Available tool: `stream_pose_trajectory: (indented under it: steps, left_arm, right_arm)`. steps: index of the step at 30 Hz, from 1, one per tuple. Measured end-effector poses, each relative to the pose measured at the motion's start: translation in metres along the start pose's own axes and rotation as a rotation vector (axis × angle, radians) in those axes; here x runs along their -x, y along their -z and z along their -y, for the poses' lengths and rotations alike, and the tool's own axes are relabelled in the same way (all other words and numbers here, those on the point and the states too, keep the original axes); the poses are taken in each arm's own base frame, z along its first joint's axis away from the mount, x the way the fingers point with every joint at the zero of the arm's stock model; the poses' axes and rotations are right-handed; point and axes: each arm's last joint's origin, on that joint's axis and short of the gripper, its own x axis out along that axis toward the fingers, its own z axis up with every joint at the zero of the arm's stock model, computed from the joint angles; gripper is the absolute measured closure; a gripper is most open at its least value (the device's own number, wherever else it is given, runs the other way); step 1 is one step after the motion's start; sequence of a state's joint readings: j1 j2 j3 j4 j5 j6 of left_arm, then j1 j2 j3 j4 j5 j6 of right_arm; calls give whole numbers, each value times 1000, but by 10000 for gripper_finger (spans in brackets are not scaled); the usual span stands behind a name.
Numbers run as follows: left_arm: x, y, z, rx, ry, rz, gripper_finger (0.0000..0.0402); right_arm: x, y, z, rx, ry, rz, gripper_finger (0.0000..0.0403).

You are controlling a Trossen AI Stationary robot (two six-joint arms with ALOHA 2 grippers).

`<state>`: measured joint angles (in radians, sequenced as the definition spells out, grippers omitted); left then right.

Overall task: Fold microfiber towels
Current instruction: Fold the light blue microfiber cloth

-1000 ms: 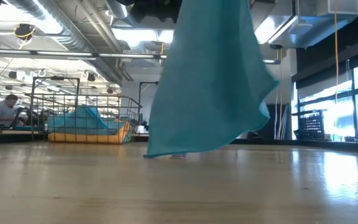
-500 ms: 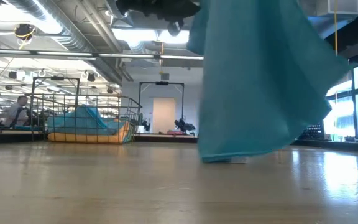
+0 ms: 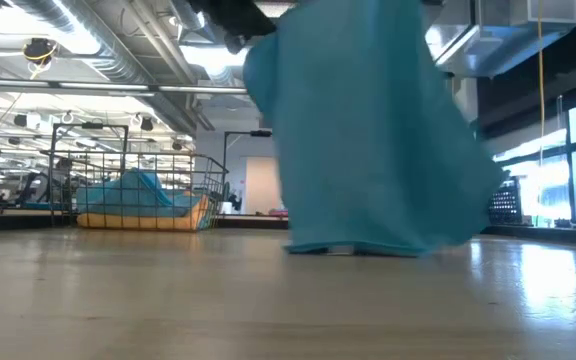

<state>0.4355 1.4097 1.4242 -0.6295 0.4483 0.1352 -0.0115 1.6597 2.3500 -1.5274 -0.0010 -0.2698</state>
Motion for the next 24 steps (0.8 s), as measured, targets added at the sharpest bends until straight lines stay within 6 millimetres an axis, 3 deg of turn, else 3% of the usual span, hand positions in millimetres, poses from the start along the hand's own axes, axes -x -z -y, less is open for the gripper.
stream_pose_trajectory:
  steps: [8,12,18,24]
  left_arm:
    - [17,-6,-12,-3,-194,43,401]
    - [35,-27,-11,-30,-219,125,401]
    - [50,-38,6,35,-158,107,401]
    - [14,-7,42,124,-6,-128,401]
  right_arm:
    - [2,12,30,-33,533,-212,397]
    - [4,15,36,-43,649,-253,397]
    - [0,13,30,-129,391,-157,397]
    - [-22,14,18,-288,-6,-131,397]
